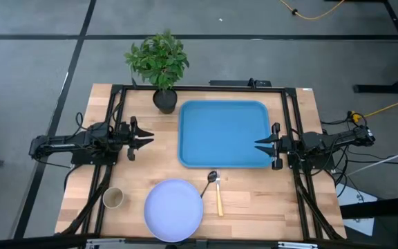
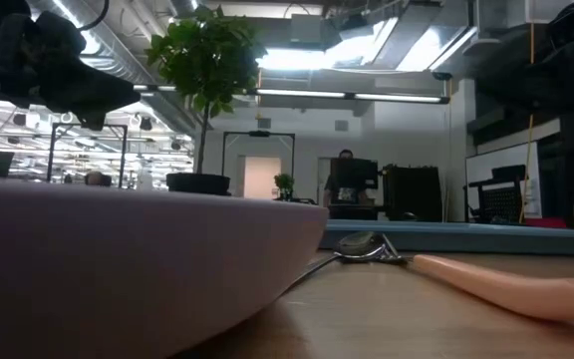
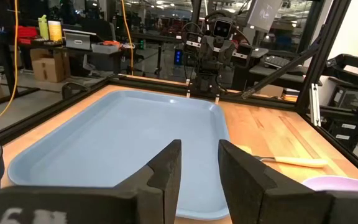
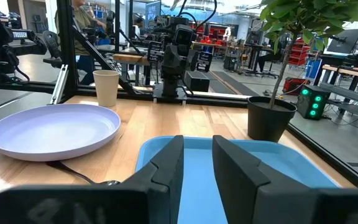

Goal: Pick and place plate/cup/fork/spoon on tray

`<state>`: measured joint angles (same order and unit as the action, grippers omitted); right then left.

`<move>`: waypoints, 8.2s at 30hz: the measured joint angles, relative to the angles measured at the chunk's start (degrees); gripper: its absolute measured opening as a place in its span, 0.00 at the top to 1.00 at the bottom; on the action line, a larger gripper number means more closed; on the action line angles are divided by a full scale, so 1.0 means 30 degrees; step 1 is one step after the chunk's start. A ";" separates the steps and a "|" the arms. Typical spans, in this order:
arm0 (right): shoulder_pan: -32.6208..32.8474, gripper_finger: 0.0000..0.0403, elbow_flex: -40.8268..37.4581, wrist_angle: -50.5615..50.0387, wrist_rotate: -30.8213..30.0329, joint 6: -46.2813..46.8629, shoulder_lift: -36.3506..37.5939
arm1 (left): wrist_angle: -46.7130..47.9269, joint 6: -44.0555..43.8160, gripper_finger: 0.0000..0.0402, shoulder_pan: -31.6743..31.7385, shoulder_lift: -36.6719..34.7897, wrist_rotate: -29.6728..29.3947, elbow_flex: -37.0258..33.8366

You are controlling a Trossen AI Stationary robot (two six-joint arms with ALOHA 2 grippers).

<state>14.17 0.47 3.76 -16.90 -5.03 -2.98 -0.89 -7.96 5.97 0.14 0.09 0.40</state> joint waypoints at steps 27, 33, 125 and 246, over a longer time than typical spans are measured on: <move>0.0003 0.78 0.0000 0.5027 0.1146 0.0690 0.0000 | -0.2050 0.0610 0.75 -0.0012 0.0002 -0.5400 -0.0007; -0.0005 0.78 -0.0007 1.0088 -0.5017 0.2292 0.0007 | -0.3561 -0.2423 0.75 0.0002 0.0002 -1.2975 -0.0007; 0.0009 0.78 -0.0007 0.6779 0.4982 0.4562 -0.1741 | 2.0483 -2.9741 0.79 -2.1471 2.4687 -0.1074 1.5791; 0.4626 0.78 0.6614 1.6521 0.4505 0.4688 -1.5408 | 3.0050 -0.9045 0.82 -1.6019 3.1346 -0.8323 2.9836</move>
<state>28.05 20.31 53.32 -3.39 9.03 -49.21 89.27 -35.09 -42.08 94.17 -24.87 89.91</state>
